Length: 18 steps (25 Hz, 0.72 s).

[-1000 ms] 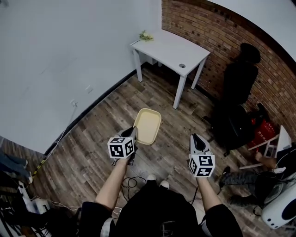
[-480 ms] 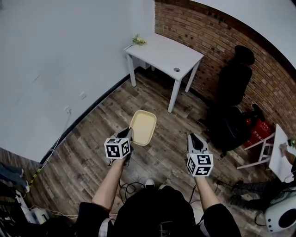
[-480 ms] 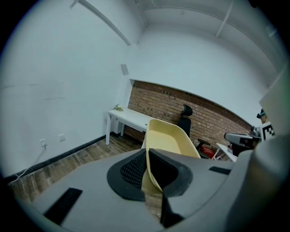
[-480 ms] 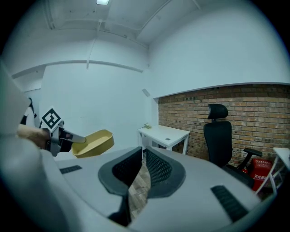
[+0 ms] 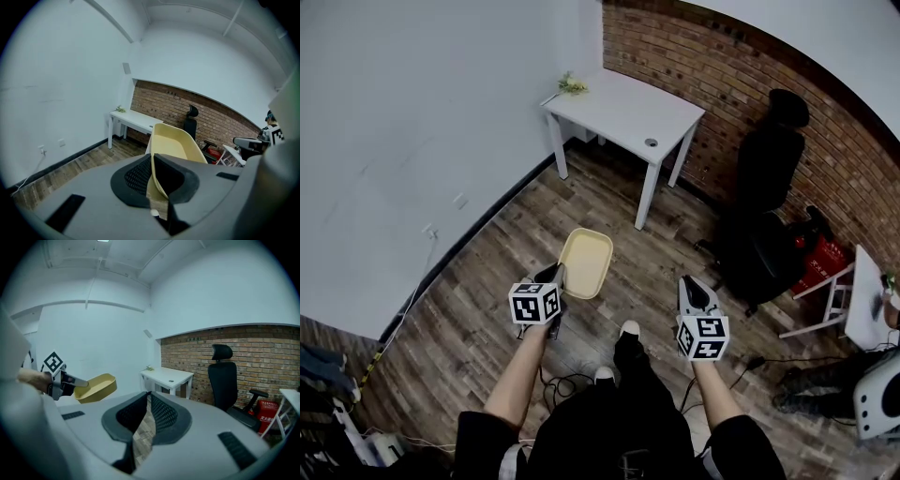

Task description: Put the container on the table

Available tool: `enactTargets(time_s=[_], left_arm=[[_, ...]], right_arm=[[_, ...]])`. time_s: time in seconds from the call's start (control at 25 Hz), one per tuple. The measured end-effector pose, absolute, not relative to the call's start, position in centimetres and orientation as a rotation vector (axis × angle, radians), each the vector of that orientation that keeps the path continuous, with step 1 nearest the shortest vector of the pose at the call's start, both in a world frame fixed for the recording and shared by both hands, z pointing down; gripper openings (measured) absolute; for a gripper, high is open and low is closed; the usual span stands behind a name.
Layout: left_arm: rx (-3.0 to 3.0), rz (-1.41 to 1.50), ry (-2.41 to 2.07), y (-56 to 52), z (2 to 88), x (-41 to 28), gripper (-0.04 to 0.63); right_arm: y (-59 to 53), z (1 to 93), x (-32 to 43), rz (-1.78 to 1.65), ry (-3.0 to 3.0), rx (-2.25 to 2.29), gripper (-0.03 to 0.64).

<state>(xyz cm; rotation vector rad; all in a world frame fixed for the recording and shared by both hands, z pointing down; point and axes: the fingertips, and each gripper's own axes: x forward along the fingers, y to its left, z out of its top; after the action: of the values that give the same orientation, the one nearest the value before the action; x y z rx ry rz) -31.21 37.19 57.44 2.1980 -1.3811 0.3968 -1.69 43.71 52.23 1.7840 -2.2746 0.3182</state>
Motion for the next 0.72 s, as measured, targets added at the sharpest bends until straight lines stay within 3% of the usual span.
enactTargets(time_s=[0.72], left_arm=[[2.187, 0.432, -1.345, 25.5, 59.2, -28.1, 0.028]], right_arm=[[31.9, 53.9, 1.9, 0.347, -2.249, 1.815, 0.027]])
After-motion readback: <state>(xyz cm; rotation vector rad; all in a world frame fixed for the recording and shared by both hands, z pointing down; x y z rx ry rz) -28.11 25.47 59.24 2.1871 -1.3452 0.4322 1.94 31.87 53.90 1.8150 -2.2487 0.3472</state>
